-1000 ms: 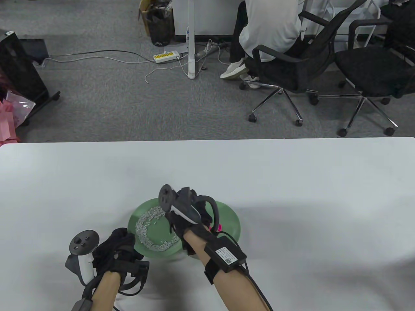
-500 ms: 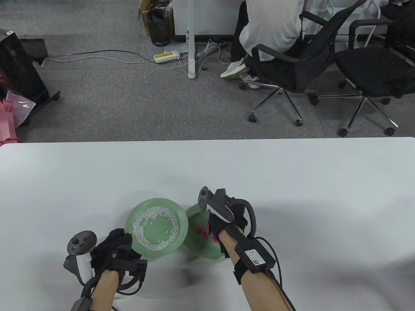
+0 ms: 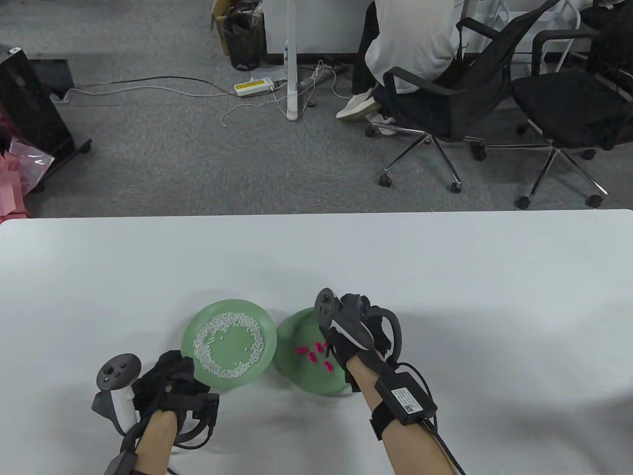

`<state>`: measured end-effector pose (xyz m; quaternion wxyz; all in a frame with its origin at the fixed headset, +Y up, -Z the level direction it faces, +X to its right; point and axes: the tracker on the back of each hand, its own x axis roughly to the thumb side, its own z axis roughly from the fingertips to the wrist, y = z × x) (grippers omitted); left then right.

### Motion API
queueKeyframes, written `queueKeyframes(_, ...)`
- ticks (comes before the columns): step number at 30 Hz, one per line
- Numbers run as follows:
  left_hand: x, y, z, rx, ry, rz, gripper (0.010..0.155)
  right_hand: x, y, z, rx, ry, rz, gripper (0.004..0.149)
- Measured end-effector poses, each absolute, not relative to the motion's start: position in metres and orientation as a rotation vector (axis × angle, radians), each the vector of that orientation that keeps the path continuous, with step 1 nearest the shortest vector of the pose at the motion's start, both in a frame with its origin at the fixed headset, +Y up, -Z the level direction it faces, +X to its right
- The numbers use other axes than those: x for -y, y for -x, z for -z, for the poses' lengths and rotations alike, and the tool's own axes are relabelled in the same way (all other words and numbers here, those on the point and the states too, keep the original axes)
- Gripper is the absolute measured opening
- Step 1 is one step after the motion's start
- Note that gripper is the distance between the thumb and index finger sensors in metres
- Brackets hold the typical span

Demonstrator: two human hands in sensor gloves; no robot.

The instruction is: Pick gummy candy with hand pinch into plate

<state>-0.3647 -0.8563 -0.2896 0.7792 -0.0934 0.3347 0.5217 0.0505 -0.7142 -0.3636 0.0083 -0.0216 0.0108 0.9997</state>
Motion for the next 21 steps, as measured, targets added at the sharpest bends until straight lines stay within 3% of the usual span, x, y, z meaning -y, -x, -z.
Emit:
queueKeyframes(10,0.871,0.376,0.292,-0.800,0.213,-1.116,0.053,0.689,-0.116,0.330,0.250,0.074,-2.962,0.079)
queueKeyframes(21,0.867,0.371,0.291,-0.826,0.175,-1.011,0.054,0.701,-0.156,0.302,0.256,0.068,-2.929,0.081)
